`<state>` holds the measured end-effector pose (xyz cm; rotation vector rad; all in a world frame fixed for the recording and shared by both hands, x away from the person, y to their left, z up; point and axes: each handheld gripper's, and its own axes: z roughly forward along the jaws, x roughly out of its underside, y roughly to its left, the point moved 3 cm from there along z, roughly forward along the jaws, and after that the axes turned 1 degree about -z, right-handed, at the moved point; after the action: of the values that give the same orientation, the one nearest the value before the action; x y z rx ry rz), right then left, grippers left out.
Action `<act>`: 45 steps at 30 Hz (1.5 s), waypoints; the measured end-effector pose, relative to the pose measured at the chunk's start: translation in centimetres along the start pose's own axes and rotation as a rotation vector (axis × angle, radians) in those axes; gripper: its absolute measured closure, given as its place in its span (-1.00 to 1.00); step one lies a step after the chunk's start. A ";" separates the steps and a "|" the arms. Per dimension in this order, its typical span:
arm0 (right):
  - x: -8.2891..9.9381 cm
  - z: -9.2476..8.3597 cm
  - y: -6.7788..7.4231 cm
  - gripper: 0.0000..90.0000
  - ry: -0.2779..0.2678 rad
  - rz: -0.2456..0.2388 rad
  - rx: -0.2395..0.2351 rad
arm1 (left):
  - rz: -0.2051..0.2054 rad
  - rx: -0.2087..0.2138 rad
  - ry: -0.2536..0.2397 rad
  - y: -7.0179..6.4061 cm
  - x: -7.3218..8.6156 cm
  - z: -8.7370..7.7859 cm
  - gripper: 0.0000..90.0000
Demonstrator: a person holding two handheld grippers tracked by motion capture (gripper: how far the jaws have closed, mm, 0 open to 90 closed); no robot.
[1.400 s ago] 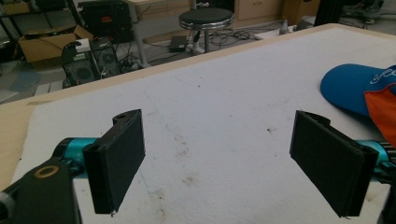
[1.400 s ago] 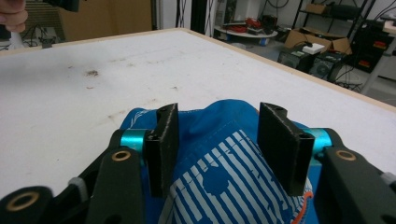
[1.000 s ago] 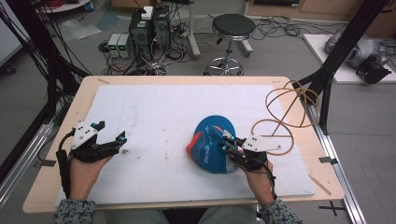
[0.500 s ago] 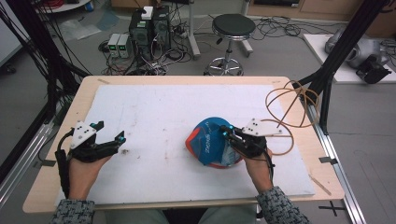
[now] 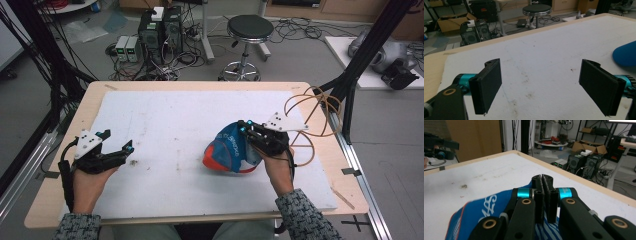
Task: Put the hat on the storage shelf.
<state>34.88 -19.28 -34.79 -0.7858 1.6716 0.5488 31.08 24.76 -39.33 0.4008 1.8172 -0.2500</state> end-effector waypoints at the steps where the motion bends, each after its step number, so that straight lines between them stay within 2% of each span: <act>1: -0.2 0.0 0.0 0.97 -0.002 -0.002 0.001 | -0.001 0.000 -0.001 0.0 0.0 0.0 -0.59; 10: -3.7 -0.7 -0.5 0.97 -0.052 -0.043 0.016 | 0.000 0.000 -0.001 0.0 0.0 0.0 -0.59; 16: -6.4 -1.2 -0.3 0.96 -0.082 -0.073 0.014 | 0.000 0.000 -0.001 0.0 -0.1 0.0 -0.59; 24: -9.6 -2.3 -0.5 0.96 -0.117 -0.096 0.028 | 0.001 -0.002 -0.005 0.1 -0.2 -0.1 -0.59; 29: -11.8 -3.6 -1.6 0.96 -0.155 -0.098 0.053 | -0.001 -0.001 -0.005 0.1 -0.1 -0.1 -0.59; 34: -13.4 -4.8 -2.9 0.96 -0.169 -0.084 0.072 | -0.002 -0.003 -0.002 0.1 -0.1 -0.1 -0.59; 41: -15.3 -7.2 -5.2 0.96 -0.197 -0.086 0.149 | -0.003 -0.002 -0.003 0.0 -0.1 0.0 -0.59; 45: -15.7 -8.1 -6.1 0.96 -0.194 -0.079 0.174 | -0.002 -0.002 -0.001 0.0 -0.1 0.0 -0.59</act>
<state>36.05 -25.87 -17.27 -0.6473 1.4806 0.4051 31.08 24.74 -39.25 0.3973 1.8165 -0.2500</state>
